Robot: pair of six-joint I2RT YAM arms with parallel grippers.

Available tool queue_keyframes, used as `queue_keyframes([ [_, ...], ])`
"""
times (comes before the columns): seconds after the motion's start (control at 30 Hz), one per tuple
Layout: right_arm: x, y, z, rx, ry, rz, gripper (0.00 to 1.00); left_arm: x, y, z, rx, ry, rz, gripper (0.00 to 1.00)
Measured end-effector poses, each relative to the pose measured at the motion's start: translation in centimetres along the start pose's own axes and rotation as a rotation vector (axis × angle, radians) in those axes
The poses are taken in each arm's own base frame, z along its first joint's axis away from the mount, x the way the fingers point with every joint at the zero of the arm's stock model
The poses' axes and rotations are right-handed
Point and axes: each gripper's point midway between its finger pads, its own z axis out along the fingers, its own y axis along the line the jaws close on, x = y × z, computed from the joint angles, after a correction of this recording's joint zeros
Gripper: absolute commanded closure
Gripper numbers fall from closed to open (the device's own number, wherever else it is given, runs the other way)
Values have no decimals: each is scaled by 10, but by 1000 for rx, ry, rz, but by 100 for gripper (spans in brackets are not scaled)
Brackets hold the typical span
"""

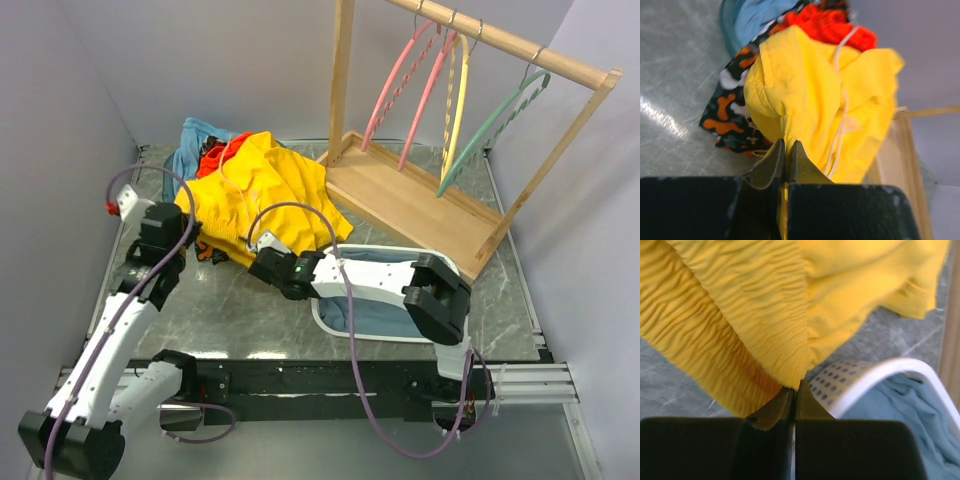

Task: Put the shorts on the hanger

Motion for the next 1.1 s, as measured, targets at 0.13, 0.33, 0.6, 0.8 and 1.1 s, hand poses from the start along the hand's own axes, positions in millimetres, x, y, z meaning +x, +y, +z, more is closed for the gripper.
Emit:
queue_keyframes([
  [0.13,-22,-25,-32,44,-76,78,100,-48,-43,-33,107,-62,8,99],
  [0.33,-132,-114,-178,51,-476,346,100,-149,-130,-110,362,-222,30,99],
  [0.6,-189,-230,-360,22,-927,622,100,-230,-213,-204,689,-358,65,99],
  [0.8,-191,-257,-393,63,-1005,633,100,-237,-242,-215,783,-344,90,99],
  [1.1,-173,-228,-279,47,-796,596,100,-166,-211,-130,613,-177,131,99],
])
